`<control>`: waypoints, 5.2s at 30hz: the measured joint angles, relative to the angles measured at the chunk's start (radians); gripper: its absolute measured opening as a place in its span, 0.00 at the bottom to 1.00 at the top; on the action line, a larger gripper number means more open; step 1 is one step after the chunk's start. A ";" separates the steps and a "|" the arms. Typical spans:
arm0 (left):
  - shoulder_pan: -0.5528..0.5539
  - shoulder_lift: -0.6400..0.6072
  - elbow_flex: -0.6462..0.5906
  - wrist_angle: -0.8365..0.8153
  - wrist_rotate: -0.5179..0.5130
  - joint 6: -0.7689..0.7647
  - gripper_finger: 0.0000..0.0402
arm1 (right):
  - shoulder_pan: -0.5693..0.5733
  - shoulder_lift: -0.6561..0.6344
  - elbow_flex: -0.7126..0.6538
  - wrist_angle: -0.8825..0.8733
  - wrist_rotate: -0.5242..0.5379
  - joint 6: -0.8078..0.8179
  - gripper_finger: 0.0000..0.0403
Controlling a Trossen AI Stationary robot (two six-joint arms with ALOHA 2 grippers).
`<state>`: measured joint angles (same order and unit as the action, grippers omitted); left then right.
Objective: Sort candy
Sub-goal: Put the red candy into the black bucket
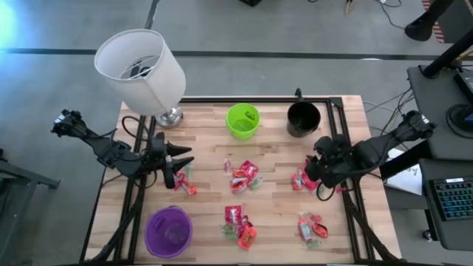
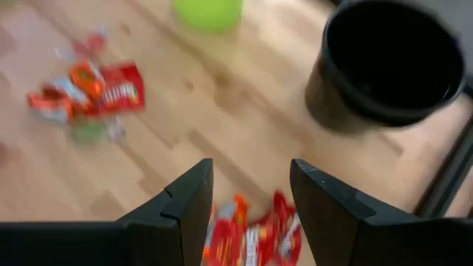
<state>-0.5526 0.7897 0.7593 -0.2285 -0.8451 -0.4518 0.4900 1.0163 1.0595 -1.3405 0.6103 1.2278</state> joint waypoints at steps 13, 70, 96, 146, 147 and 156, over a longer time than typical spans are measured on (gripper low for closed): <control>0.000 -0.004 0.000 -0.051 0.046 0.001 0.38 | 0.000 0.108 -0.042 0.000 -0.242 0.019 0.43; 0.000 -0.008 0.000 -0.078 0.072 -0.010 0.38 | -0.166 0.116 -0.551 0.506 -0.548 0.003 0.43; 0.000 -0.008 0.000 -0.078 0.071 -0.010 0.38 | -0.166 0.103 -0.591 0.565 -0.586 0.045 0.02; 0.000 -0.008 0.000 -0.079 0.070 -0.029 0.38 | -0.598 -0.001 -0.042 0.320 -0.258 -0.474 0.02; 0.000 -0.008 0.000 -0.079 0.070 -0.029 0.38 | -0.624 -0.001 -0.032 0.318 -0.259 -0.502 0.02; 0.000 -0.008 0.000 -0.079 0.069 -0.029 0.38 | -0.864 -0.001 0.001 0.320 -0.274 -0.709 0.02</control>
<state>-0.5526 0.7818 0.7593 -0.3074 -0.7760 -0.4805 -0.3739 1.0153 1.0604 -1.0207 0.3359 0.5191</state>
